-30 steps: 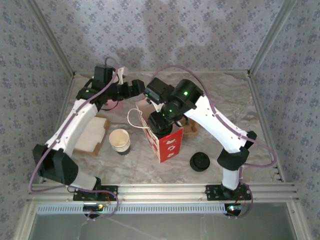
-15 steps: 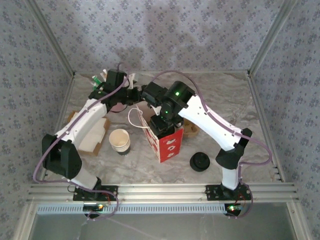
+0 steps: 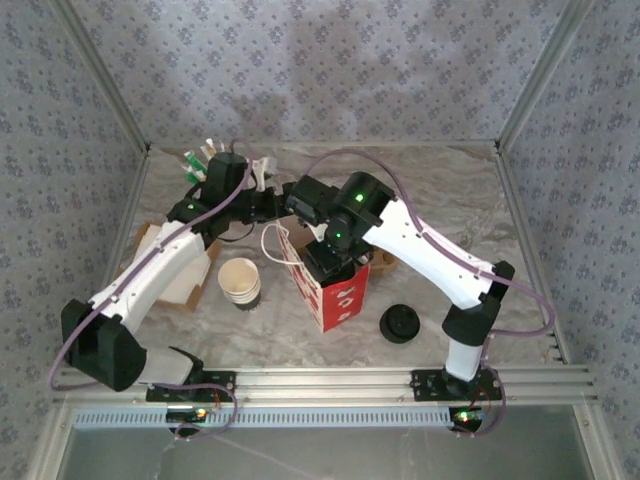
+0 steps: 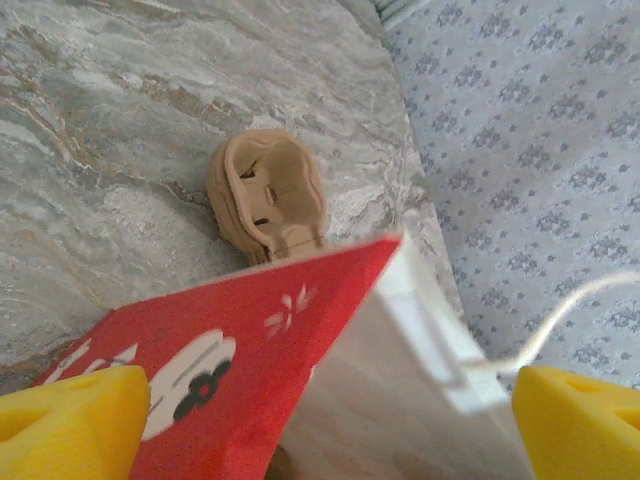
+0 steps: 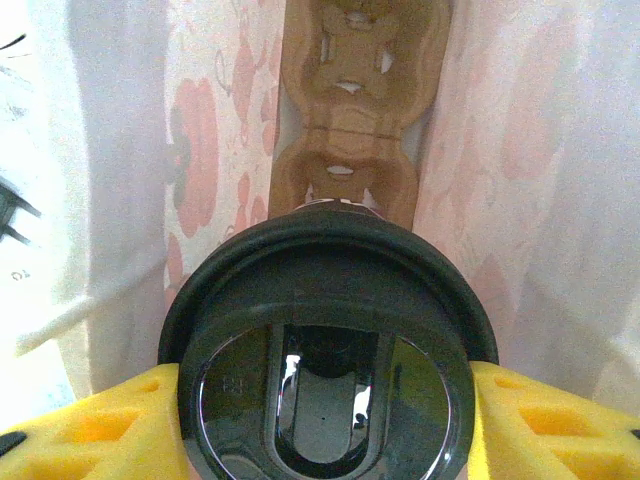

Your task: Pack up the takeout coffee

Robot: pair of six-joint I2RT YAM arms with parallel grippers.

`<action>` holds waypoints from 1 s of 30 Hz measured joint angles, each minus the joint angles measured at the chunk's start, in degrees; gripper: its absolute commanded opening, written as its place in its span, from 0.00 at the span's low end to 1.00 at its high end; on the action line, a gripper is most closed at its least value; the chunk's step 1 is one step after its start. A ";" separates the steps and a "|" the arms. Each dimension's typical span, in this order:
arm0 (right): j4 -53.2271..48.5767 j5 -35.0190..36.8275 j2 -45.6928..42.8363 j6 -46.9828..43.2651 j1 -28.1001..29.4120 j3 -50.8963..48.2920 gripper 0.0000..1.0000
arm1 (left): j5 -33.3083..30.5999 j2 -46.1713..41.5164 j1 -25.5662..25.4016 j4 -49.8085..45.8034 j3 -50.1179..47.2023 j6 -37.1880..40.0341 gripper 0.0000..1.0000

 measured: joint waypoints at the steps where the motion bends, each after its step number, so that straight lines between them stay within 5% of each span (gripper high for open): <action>1: 0.02 -0.07 -0.39 0.07 0.00 -0.35 0.61 | -0.50 -0.61 0.02 -0.11 -0.07 -0.15 0.94; 30: 0.00 -0.92 6.32 -1.01 -2.62 1.01 0.60 | -11.78 -23.21 3.54 -16.15 -2.40 4.48 0.98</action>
